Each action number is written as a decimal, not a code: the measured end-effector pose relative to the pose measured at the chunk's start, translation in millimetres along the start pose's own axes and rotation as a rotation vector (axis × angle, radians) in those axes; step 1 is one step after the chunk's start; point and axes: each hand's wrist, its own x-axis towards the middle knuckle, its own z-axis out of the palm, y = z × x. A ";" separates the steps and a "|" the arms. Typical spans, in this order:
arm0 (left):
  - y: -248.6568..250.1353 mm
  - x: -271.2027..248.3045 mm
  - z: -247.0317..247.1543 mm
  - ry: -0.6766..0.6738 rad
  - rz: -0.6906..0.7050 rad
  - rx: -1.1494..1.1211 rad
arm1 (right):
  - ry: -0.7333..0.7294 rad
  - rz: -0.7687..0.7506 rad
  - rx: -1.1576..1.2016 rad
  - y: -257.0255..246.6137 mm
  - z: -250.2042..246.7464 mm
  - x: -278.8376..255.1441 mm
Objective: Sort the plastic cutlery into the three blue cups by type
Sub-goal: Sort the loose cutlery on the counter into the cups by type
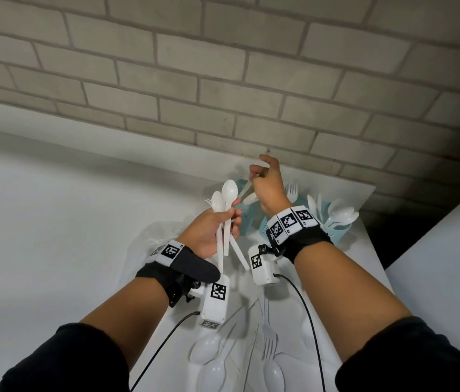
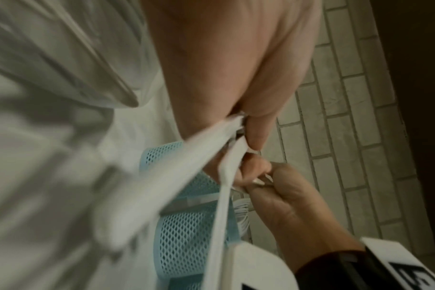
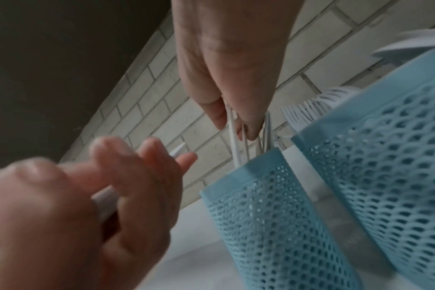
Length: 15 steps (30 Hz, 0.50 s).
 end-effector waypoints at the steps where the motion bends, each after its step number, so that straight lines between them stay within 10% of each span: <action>1: -0.9 -0.7 0.9 -0.003 0.016 0.008 | 0.015 -0.020 -0.013 -2.5 -1.9 -0.6; 8: -2.9 -5.5 10.3 0.015 0.006 0.159 | -0.066 -0.436 -0.327 -30.6 -15.9 -18.6; 15: -1.6 -9.4 16.0 -0.075 -0.090 0.122 | -0.413 -0.139 -0.480 -40.5 -43.3 -33.6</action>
